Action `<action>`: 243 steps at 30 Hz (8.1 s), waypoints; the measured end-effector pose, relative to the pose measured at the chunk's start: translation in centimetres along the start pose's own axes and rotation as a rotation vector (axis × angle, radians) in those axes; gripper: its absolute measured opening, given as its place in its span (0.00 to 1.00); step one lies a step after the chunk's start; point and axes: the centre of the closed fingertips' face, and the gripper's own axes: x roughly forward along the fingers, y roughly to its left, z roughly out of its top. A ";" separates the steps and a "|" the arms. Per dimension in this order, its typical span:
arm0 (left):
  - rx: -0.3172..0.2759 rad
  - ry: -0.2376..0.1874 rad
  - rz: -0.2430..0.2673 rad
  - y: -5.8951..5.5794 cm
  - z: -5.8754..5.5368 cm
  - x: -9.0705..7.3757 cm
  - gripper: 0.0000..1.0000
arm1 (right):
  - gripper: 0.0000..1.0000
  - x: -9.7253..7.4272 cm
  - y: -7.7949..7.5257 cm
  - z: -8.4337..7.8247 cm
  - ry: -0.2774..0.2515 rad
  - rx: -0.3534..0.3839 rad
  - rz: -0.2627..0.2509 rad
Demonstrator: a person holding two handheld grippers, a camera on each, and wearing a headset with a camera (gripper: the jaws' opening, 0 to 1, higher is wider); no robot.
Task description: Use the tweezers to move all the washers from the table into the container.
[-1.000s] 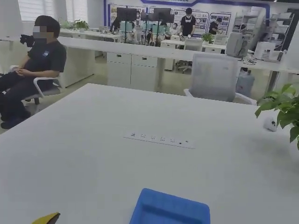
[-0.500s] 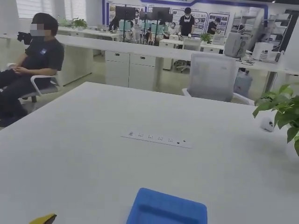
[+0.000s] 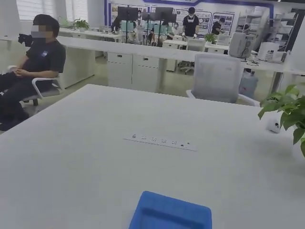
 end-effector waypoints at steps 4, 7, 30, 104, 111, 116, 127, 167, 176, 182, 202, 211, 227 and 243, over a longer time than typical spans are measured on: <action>-0.031 0.066 -0.073 -0.8 -1.0 0.2 0.68 | 0.59 0.2 1.1 0.1 0.034 0.002 0.053; -0.034 0.096 -0.098 -1.2 -1.3 0.3 0.68 | 0.52 0.5 2.2 0.8 0.035 0.016 0.104; 0.116 0.249 -0.213 -3.2 -2.2 2.0 0.55 | 0.40 5.7 10.9 1.6 0.053 -0.072 0.360; 0.826 0.718 -0.470 -5.0 -9.1 6.1 0.00 | 0.18 9.5 15.0 -4.9 0.292 -0.323 0.581; 0.837 0.704 -0.497 -5.2 -8.4 5.4 0.00 | 0.18 9.5 14.8 -4.9 0.290 -0.322 0.577; 0.851 0.673 -0.518 -5.9 -6.8 4.5 0.00 | 0.17 9.5 14.9 -4.8 0.285 -0.324 0.578; 0.875 0.601 -0.563 -7.8 -3.1 2.9 0.00 | 0.16 9.2 15.7 -4.0 0.246 -0.307 0.617; 0.978 0.606 -0.622 -9.4 0.5 3.7 0.00 | 0.08 11.0 17.6 -0.5 0.098 -0.337 0.675; 0.939 0.618 -0.637 -9.7 1.0 4.6 0.00 | 0.08 11.1 17.2 -0.5 0.104 -0.261 0.693; 0.848 0.654 -0.650 -9.2 1.3 5.4 0.00 | 0.08 11.3 17.1 -0.4 0.108 -0.225 0.687; 0.874 0.689 -0.657 -8.5 0.5 5.7 0.00 | 0.04 11.2 17.6 0.7 0.047 -0.296 0.697; 0.707 0.637 -0.583 -7.4 -0.2 4.4 0.13 | 0.03 11.4 16.8 0.8 0.045 -0.240 0.681; 0.305 0.467 -0.410 -5.2 -2.8 0.9 0.38 | 0.03 11.8 16.0 1.0 0.056 -0.046 0.674; 0.109 0.129 -0.207 -3.8 -0.6 -0.1 0.52 | 0.03 11.6 16.4 1.0 0.068 -0.006 0.688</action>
